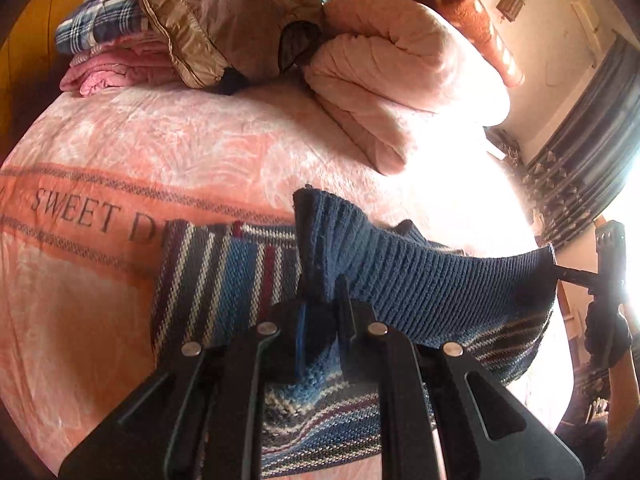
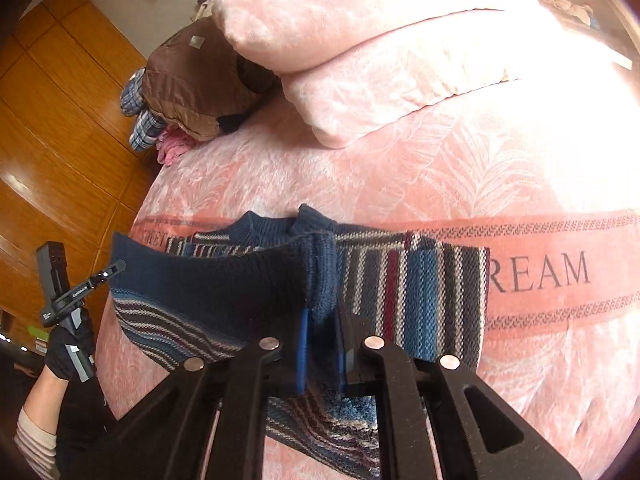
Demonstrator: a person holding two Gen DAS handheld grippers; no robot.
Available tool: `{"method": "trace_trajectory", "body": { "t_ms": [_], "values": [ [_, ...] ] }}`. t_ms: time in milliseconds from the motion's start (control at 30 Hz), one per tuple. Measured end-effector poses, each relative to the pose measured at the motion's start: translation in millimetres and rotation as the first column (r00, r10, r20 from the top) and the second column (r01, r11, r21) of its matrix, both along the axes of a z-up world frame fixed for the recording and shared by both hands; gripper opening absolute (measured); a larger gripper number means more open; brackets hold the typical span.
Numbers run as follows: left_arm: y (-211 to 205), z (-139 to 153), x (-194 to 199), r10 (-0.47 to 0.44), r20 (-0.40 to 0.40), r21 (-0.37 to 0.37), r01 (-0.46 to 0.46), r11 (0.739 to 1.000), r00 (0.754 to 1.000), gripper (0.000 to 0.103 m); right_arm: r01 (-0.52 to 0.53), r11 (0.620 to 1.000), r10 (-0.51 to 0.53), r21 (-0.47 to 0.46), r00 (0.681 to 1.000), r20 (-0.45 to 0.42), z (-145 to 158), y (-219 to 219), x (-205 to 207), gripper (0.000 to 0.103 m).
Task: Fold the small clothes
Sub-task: 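Open both tools and release the folded hem onto the sweater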
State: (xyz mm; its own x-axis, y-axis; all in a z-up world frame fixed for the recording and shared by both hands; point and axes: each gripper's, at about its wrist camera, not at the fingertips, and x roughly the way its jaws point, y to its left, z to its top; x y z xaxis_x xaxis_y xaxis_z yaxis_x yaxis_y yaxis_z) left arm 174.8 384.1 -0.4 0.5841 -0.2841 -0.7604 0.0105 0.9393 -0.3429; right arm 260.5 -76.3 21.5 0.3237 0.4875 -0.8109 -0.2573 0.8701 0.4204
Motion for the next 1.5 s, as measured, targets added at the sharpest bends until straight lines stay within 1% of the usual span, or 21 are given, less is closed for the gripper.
{"method": "trace_trajectory", "body": {
  "t_ms": [133, 333, 533, 667, 767, 800, 833, 867, 933, 1000, 1100, 1167, 1233, 1267, 1333, 1367, 1400, 1433, 1467, 1500],
  "values": [
    [-5.3, -15.3, 38.2, 0.036, -0.014, 0.026, -0.035, 0.999, 0.999, 0.011, 0.042, 0.999, -0.042, -0.005, 0.999, -0.018, -14.9, 0.4, 36.7, 0.010],
    [-9.3, -62.8, 72.1, 0.085, -0.084, 0.081, -0.078, 0.994, 0.993, 0.012, 0.069, 0.995, -0.075, -0.073, 0.994, -0.077, -63.5, 11.5, 74.0, 0.010],
    [-0.9, -102.2, 83.4, 0.132, -0.137, 0.116, -0.116, 0.986, 0.982, 0.012, 0.089, 0.988, -0.103, -0.123, 0.987, -0.121, -105.4, 17.6, 88.4, 0.011],
    [6.8, -116.9, 84.7, 0.150, -0.151, 0.122, -0.132, 0.984, 0.977, 0.019, 0.099, 0.986, -0.118, -0.136, 0.983, -0.140, -122.1, 18.9, 93.0, 0.011],
    [9.0, -121.1, 83.2, 0.156, -0.151, 0.123, -0.138, 0.983, 0.976, 0.021, 0.100, 0.981, -0.125, -0.164, 0.981, -0.149, -131.4, 21.3, 93.8, 0.012],
    [9.0, -121.2, 82.3, 0.158, -0.149, 0.127, -0.140, 0.982, 0.976, 0.022, 0.103, 0.980, -0.129, -0.171, 0.980, -0.151, -133.8, 22.6, 94.2, 0.014],
    [8.2, -120.8, 81.4, 0.158, -0.148, 0.132, -0.139, 0.982, 0.976, 0.022, 0.107, 0.978, -0.135, -0.179, 0.979, -0.151, -135.7, 22.2, 93.7, 0.020],
    [7.8, -120.2, 80.3, 0.157, -0.147, 0.137, -0.137, 0.981, 0.977, 0.022, 0.115, 0.975, -0.144, -0.190, 0.979, -0.147, -136.6, 21.6, 92.9, 0.023],
    [8.0, -117.7, 77.0, 0.163, -0.148, 0.149, -0.141, 0.979, 0.976, 0.025, 0.131, 0.969, -0.162, -0.208, 0.977, -0.140, -135.3, 18.2, 91.3, 0.034],
    [10.0, -112.5, 71.3, 0.176, -0.148, 0.161, -0.152, 0.975, 0.973, 0.030, 0.152, 0.971, -0.180, -0.186, 0.973, -0.145, -129.3, 11.0, 87.4, 0.039],
    [11.8, -98.8, 57.7, 0.167, -0.135, 0.174, -0.142, 0.974, 0.977, 0.029, 0.164, 0.976, -0.184, -0.141, 0.973, -0.139, -109.5, -0.9, 74.8, 0.039],
    [10.8, -90.4, 44.5, 0.135, -0.133, 0.177, -0.111, 0.978, 0.982, 0.029, 0.147, 0.979, -0.167, -0.141, 0.976, -0.142, -95.5, -7.0, 58.8, 0.041],
    [7.1, -85.5, 26.7, 0.101, -0.153, 0.179, -0.073, 0.981, 0.983, 0.029, 0.126, 0.981, -0.149, -0.147, 0.977, -0.152, -85.6, -12.9, 37.3, 0.048],
    [4.7, -82.9, 15.4, 0.084, -0.162, 0.178, -0.055, 0.983, 0.983, 0.029, 0.115, 0.979, -0.142, -0.165, 0.977, -0.161, -83.0, -15.5, 24.1, 0.050],
    [0.0, -79.9, -8.8, 0.077, -0.196, 0.189, -0.039, 0.981, 0.978, 0.034, 0.089, 0.977, -0.124, -0.193, 0.976, -0.178, -82.7, -21.9, -6.1, 0.052],
    [-1.9, -78.3, -22.8, 0.072, -0.215, 0.183, -0.032, 0.983, 0.974, 0.041, 0.080, 0.973, -0.123, -0.219, 0.973, -0.195, -85.0, -24.9, -21.4, 0.052],
    [-4.2, -76.8, -37.0, 0.062, -0.232, 0.169, -0.022, 0.985, 0.971, 0.045, 0.064, 0.967, -0.120, -0.247, 0.968, -0.222, -89.1, -28.3, -36.8, 0.052],
    [-7.5, -75.0, -49.5, 0.045, -0.248, 0.165, -0.003, 0.986, 0.968, 0.046, 0.049, 0.964, -0.116, -0.262, 0.962, -0.247, -93.2, -32.0, -51.1, 0.052],
    [-11.2, -73.1, -59.8, 0.029, -0.254, 0.170, 0.015, 0.985, 0.967, 0.048, 0.046, 0.967, -0.112, -0.251, 0.960, -0.256, -95.9, -36.9, -63.5, 0.052],
    [-15.0, -71.2, -69.1, 0.016, -0.252, 0.174, 0.029, 0.984, 0.968, 0.056, 0.054, 0.971, -0.116, -0.234, 0.958, -0.262, -98.7, -42.0, -73.0, 0.052]
  ]
}}
